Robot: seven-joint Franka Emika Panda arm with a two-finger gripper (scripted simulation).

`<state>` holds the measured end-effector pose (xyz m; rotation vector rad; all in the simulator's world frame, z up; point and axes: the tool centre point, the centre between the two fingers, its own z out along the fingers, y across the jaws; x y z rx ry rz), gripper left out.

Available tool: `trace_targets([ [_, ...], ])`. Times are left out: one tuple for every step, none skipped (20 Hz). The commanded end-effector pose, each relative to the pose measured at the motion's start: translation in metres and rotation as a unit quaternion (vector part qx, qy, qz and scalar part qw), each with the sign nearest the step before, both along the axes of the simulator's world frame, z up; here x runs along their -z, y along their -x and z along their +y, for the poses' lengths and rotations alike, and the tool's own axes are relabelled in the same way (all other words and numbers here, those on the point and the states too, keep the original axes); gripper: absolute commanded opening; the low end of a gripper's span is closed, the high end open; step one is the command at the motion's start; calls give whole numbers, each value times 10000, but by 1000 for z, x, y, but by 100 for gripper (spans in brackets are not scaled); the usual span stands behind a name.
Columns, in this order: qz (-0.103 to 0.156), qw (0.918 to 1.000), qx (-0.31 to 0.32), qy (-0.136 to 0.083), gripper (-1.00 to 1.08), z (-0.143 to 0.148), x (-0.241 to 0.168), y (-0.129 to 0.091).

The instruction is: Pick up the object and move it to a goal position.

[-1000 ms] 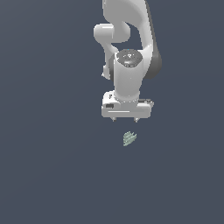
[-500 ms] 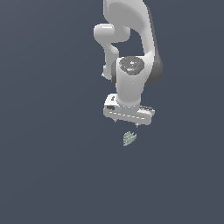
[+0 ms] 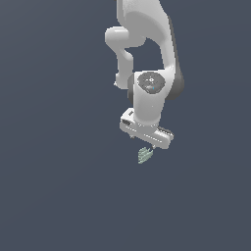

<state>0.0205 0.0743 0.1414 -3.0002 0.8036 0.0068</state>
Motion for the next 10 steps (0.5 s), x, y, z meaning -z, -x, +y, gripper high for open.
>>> trace_targets([
  [16, 9995, 321, 14, 100, 2, 5, -2],
  [22, 9990, 446, 20, 100, 3, 7, -2],
  [27, 9984, 571, 27, 100, 4, 9, -3],
  [33, 9976, 696, 33, 100, 5, 11, -4],
  [38, 9966, 821, 40, 100, 5, 13, -4],
  [43, 9955, 945, 47, 100, 6, 15, -5],
  [47, 9942, 1069, 54, 100, 7, 17, -6],
  [51, 9928, 1193, 62, 100, 8, 19, -6],
  [55, 9913, 1316, 69, 100, 9, 21, -7],
  [58, 9895, 1439, 77, 100, 9, 23, -7],
])
